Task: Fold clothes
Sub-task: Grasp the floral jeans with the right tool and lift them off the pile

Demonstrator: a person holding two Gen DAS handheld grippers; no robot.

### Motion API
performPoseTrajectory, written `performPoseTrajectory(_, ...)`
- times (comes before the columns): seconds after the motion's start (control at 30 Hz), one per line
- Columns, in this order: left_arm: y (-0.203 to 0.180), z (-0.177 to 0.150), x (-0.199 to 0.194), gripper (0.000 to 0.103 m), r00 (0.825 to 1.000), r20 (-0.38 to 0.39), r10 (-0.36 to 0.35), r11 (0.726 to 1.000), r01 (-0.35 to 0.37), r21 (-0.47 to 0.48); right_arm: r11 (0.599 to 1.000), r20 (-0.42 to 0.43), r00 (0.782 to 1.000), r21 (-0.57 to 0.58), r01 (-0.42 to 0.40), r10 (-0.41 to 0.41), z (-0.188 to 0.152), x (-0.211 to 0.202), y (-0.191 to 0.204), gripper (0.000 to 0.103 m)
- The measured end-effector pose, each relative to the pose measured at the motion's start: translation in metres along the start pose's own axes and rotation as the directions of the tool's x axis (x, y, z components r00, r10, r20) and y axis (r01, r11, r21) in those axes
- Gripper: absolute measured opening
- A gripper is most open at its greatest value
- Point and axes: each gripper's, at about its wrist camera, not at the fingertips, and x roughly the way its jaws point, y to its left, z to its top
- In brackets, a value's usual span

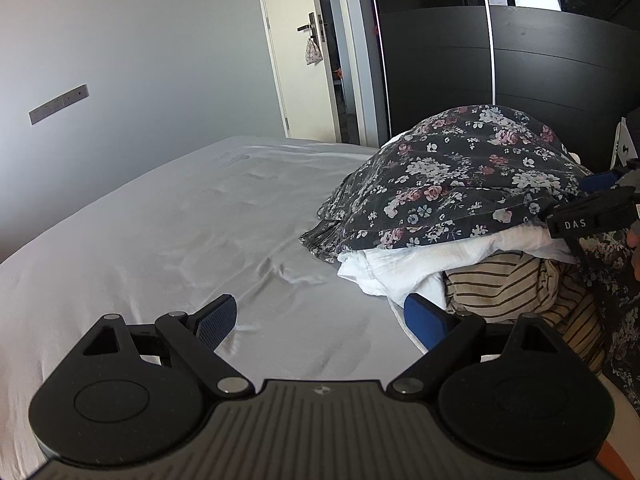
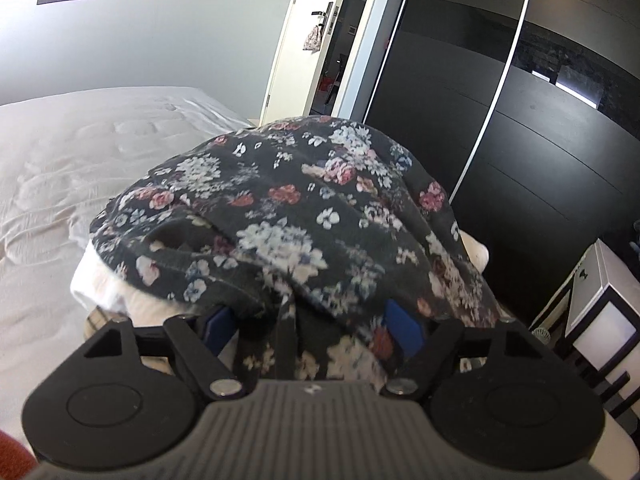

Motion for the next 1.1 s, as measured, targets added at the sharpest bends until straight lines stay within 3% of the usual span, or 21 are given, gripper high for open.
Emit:
performPoseTrajectory(0.1, 0.002, 0.0, 0.002, 0.103, 1.0, -0.006, 0.002, 1.0, -0.002, -0.005, 1.0, 0.006, 1.0, -0.009, -0.022, 0.022, 0.01, 0.007, -0.002, 0.064)
performPoseTrajectory(0.17, 0.002, -0.001, 0.002, 0.103, 1.0, -0.006, 0.006, 1.0, -0.006, 0.005, 0.998, 0.009, 0.998, 0.014, -0.055, 0.054, 0.017, 0.007, -0.006, 0.038)
performPoseTrajectory(0.2, 0.002, -0.001, 0.002, 0.103, 1.0, -0.005, 0.009, 1.0, -0.009, 0.01, 0.997, 0.01, 0.997, 0.028, -0.074, 0.073, 0.021, 0.006, -0.008, 0.034)
performPoseTrajectory(0.27, 0.005, -0.001, 0.001, 0.103, 1.0, -0.003, 0.017, 1.0, -0.017, 0.015, 0.993, 0.026, 0.994, 0.049, -0.108, 0.107, 0.03, 0.003, -0.012, 0.014)
performPoseTrajectory(0.43, 0.016, 0.0, -0.004, 0.103, 0.999, 0.003, 0.04, 0.999, -0.04, -0.003, 0.992, 0.138, 0.983, 0.032, -0.124, 0.119, 0.072, -0.015, -0.012, 0.009)
performPoseTrajectory(0.6, 0.035, 0.004, -0.016, 0.103, 0.996, 0.028, 0.081, 0.996, -0.081, -0.033, 0.984, 0.278, 0.944, -0.036, -0.173, 0.176, 0.125, -0.047, 0.006, 0.008)
performPoseTrajectory(0.7, 0.05, 0.005, -0.026, 0.103, 0.993, 0.042, 0.11, 0.992, -0.108, -0.061, 0.968, 0.339, 0.907, -0.098, -0.23, 0.25, 0.155, -0.071, 0.029, 0.007)
performPoseTrajectory(0.87, 0.086, 0.006, -0.048, 0.103, 0.981, 0.067, 0.183, 0.978, -0.175, -0.117, 0.918, 0.414, 0.821, -0.226, -0.327, 0.394, 0.193, -0.115, 0.083, 0.007)
performPoseTrajectory(1.0, 0.12, 0.001, -0.07, 0.103, 0.965, 0.084, 0.248, 0.957, -0.231, -0.176, 0.86, 0.449, 0.736, -0.318, -0.398, 0.507, 0.215, -0.157, 0.129, 0.007)
performPoseTrajectory(1.1, 0.146, -0.007, -0.092, 0.103, 0.951, 0.096, 0.295, 0.94, -0.27, -0.21, 0.796, 0.45, 0.658, -0.377, -0.473, 0.604, 0.228, -0.186, 0.167, 0.006)
